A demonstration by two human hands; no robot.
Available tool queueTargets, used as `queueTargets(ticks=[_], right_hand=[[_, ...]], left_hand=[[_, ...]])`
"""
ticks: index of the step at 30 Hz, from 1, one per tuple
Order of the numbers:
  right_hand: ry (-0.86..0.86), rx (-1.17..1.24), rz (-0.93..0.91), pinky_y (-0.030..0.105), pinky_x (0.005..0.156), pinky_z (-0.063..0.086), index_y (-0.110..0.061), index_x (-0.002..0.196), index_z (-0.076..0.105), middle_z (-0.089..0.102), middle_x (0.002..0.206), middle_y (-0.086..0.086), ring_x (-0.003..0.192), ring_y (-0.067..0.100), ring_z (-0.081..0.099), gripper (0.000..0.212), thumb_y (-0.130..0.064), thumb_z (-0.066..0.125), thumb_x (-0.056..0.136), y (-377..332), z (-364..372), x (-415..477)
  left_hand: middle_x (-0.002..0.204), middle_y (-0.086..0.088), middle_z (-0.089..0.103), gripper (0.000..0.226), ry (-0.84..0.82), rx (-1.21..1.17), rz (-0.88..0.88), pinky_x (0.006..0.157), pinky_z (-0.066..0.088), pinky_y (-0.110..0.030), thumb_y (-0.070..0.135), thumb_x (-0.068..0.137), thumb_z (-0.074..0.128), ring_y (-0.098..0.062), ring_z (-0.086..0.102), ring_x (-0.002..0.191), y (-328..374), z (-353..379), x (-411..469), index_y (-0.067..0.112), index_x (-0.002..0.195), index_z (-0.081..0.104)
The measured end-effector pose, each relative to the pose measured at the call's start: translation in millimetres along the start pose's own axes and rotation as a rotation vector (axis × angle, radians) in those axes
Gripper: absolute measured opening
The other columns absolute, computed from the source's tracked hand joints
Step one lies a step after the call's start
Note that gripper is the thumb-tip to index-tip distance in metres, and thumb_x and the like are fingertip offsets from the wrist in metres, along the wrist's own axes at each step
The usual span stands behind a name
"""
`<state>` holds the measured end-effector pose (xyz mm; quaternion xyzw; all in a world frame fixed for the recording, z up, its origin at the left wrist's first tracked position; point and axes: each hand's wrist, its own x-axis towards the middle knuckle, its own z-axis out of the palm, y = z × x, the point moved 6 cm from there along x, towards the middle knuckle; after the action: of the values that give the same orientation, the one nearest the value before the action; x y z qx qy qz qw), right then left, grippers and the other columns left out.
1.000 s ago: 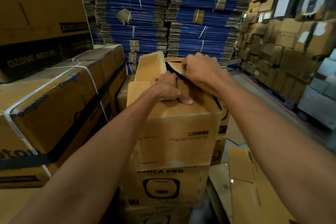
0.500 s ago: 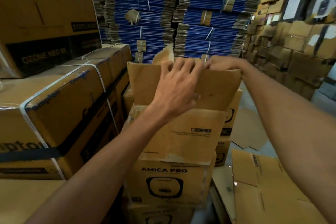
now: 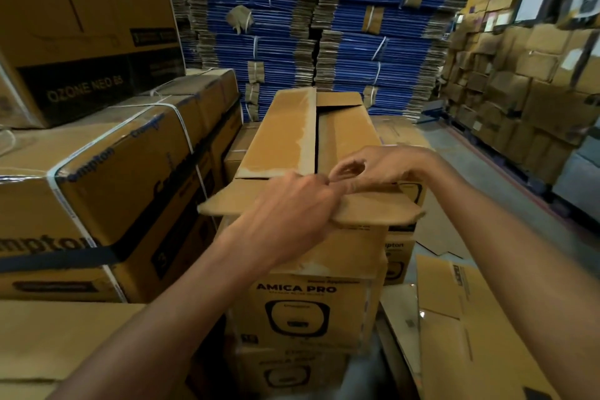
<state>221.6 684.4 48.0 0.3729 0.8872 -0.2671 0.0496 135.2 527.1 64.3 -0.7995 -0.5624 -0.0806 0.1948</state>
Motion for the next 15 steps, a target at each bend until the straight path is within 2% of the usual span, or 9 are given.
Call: queueTargets(ticks=[2, 4, 6, 9, 11, 15], right_hand=[[0.018, -0.09, 0.028, 0.035, 0.104, 0.043, -0.037, 0.133, 0.059, 0.056, 0.134, -0.016, 0.126, 0.013, 0.052, 0.066, -0.068, 0.072, 0.077, 4, 14, -3], [0.098, -0.219, 0.076, 0.041, 0.105, 0.04, -0.04, 0.136, 0.054, 0.057, 0.133, -0.012, 0.125, 0.017, 0.05, 0.07, -0.063, 0.079, 0.074, 9, 24, -2], [0.299, -0.365, 0.062, 0.042, 0.108, 0.031, -0.042, 0.135, 0.054, 0.061, 0.131, -0.009, 0.125, 0.02, 0.05, 0.068, -0.063, 0.078, 0.075, 5, 32, -5], [0.473, -0.511, 0.007, 0.043, 0.112, 0.028, -0.042, 0.138, 0.053, 0.065, 0.132, -0.006, 0.125, 0.018, 0.055, 0.069, -0.07, 0.07, 0.077, 2, 48, -6], [0.521, -0.521, -0.01, 0.042, 0.113, 0.028, -0.042, 0.141, 0.051, 0.064, 0.133, -0.006, 0.125, 0.017, 0.056, 0.072, -0.072, 0.068, 0.078, 4, 48, -7], [0.536, -0.533, 0.017, 0.042, 0.114, 0.03, -0.037, 0.138, 0.054, 0.066, 0.13, -0.004, 0.123, 0.018, 0.057, 0.07, -0.071, 0.068, 0.078, 5, 47, -11]], left_hand=[[0.145, 0.001, 0.049, 0.079, -0.278, -0.098, 0.023, 0.1, 0.05, -0.042, 0.07, 0.09, 0.056, -0.021, 0.051, 0.126, 4, 23, -7, 0.03, 0.153, 0.031], [0.151, 0.005, 0.046, 0.083, -0.394, -0.223, 0.019, 0.106, 0.045, -0.046, 0.083, 0.083, 0.05, -0.02, 0.047, 0.132, 0, 39, -12, 0.033, 0.149, 0.041], [0.145, 0.006, 0.053, 0.066, -0.317, -0.288, -0.026, 0.102, 0.045, -0.042, 0.076, 0.091, 0.047, -0.017, 0.052, 0.125, -18, 52, -7, 0.032, 0.139, 0.054], [0.126, 0.0, 0.064, 0.036, -0.07, -0.297, -0.055, 0.093, 0.045, -0.034, 0.045, 0.103, 0.05, -0.019, 0.056, 0.114, -44, 62, 6, 0.022, 0.127, 0.064], [0.113, -0.002, 0.067, 0.03, 0.012, -0.284, -0.011, 0.087, 0.044, -0.035, 0.035, 0.105, 0.051, -0.019, 0.057, 0.103, -48, 68, 12, 0.016, 0.121, 0.067], [0.116, -0.003, 0.059, 0.028, 0.097, -0.281, 0.085, 0.091, 0.041, -0.034, 0.031, 0.105, 0.047, -0.017, 0.05, 0.104, -39, 72, 26, 0.015, 0.124, 0.061]])
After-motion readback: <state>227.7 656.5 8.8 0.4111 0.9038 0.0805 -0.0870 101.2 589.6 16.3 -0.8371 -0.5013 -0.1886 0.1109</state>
